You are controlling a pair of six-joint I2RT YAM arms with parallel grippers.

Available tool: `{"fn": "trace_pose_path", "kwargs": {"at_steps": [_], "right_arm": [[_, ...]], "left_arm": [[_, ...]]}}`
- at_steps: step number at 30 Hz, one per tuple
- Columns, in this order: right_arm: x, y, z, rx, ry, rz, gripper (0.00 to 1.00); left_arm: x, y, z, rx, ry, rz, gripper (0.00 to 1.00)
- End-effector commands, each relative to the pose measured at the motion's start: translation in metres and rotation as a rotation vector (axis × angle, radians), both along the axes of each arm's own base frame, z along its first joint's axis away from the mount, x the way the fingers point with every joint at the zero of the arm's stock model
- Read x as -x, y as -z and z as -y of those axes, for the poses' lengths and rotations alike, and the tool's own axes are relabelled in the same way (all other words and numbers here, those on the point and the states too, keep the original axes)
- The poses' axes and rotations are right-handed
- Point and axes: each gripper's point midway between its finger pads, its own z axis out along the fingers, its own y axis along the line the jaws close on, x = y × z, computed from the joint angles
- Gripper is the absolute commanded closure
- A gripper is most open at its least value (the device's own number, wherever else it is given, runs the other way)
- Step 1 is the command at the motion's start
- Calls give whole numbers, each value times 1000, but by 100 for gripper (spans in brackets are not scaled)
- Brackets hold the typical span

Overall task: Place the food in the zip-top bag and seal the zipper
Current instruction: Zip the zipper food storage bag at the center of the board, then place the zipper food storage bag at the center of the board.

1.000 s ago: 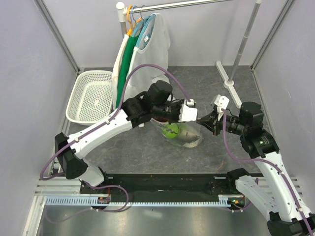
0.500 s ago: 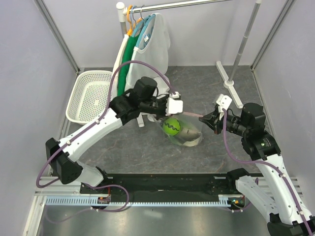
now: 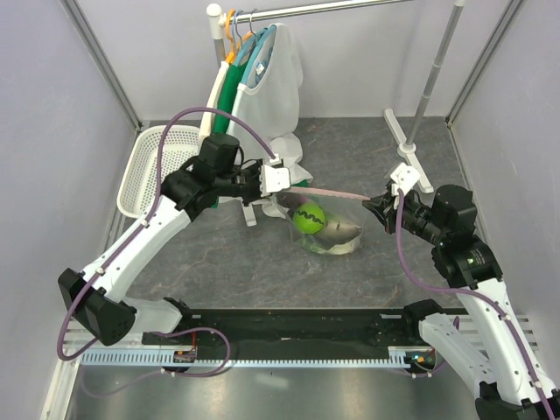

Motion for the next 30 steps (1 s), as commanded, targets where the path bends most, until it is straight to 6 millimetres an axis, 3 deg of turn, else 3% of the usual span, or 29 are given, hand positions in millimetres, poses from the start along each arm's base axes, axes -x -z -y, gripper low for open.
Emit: {"fn": "trace_pose_path", "kwargs": {"at_steps": [1,8,17,19,20,22,23,26,30], "right_arm": [[-4,-37,15,4,89,110,100],[-2,-40,24,23,129,130,100],[0,-38,21,28,105,126,100],[2,-36,18,29,83,121,100],[6,-36,14,28,49,123,100],[11,-33,8,20,3,110,100],[14,-28,3,13,-25,86,100],[19,-25,-6,-10,-83,50,100],[18,-27,-5,-3,-75,46,100]], "left_arm": [[-15,-6,-31,-48,-75,74,98],[-15,-7,-42,-55,-87,73,98],[-9,-2,-44,-53,-88,42,98],[-4,-16,-37,-2,-75,20,87],[-2,-24,-33,27,-64,10,66],[7,-47,-18,94,-14,-6,54],[13,-45,-3,95,15,-31,47],[19,-42,26,47,36,-12,40],[32,-34,51,38,83,-70,37]]}}
